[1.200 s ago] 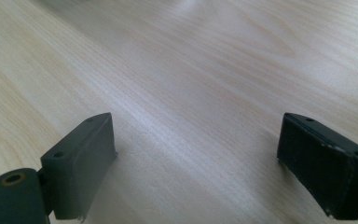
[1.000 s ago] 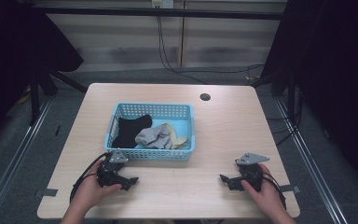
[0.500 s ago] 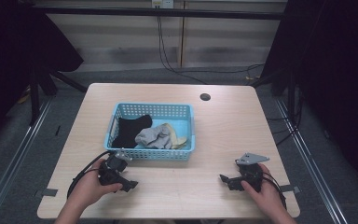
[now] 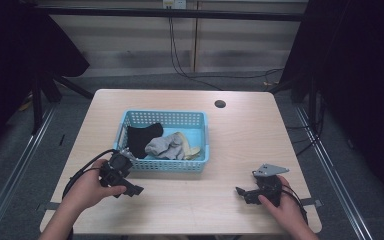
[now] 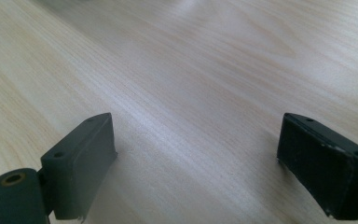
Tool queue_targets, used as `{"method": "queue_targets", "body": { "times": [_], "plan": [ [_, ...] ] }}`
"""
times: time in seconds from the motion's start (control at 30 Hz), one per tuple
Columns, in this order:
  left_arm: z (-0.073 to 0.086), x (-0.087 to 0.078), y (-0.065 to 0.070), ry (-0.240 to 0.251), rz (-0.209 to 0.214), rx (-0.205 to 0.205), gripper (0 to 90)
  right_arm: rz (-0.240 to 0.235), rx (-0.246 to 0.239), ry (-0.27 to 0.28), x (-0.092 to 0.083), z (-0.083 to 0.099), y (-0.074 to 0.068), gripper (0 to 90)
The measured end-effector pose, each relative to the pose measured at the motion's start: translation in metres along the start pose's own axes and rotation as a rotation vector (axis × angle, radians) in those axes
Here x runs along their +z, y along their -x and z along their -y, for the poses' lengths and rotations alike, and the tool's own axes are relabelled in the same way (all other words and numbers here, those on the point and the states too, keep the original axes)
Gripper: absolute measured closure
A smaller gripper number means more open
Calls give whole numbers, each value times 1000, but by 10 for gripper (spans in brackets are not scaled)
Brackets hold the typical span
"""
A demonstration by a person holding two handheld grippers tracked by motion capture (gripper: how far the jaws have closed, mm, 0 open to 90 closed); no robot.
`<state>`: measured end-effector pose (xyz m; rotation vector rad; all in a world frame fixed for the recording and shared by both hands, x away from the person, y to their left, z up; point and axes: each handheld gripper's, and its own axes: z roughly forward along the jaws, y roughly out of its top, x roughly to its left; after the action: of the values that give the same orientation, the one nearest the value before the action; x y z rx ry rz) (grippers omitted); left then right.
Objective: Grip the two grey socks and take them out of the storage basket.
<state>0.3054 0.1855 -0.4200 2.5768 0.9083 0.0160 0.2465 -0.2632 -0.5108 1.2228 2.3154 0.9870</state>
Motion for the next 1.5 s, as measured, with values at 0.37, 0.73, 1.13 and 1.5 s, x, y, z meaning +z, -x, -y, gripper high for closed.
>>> {"method": "queue_targets", "body": {
  "times": [0.37,0.73,1.13,1.5],
  "plan": [
    [-31,-19,-7,1,18,-10,206,0,0,0,0,0,0,107],
    [-67,-26,-19,18,4,-57,205,0,0,0,0,0,0,107],
    [-98,-4,-28,14,-25,-94,214,0,0,0,0,0,0,107],
    [-119,20,-48,-17,-69,-155,228,1,6,1,0,0,0,107]
  ]
}}
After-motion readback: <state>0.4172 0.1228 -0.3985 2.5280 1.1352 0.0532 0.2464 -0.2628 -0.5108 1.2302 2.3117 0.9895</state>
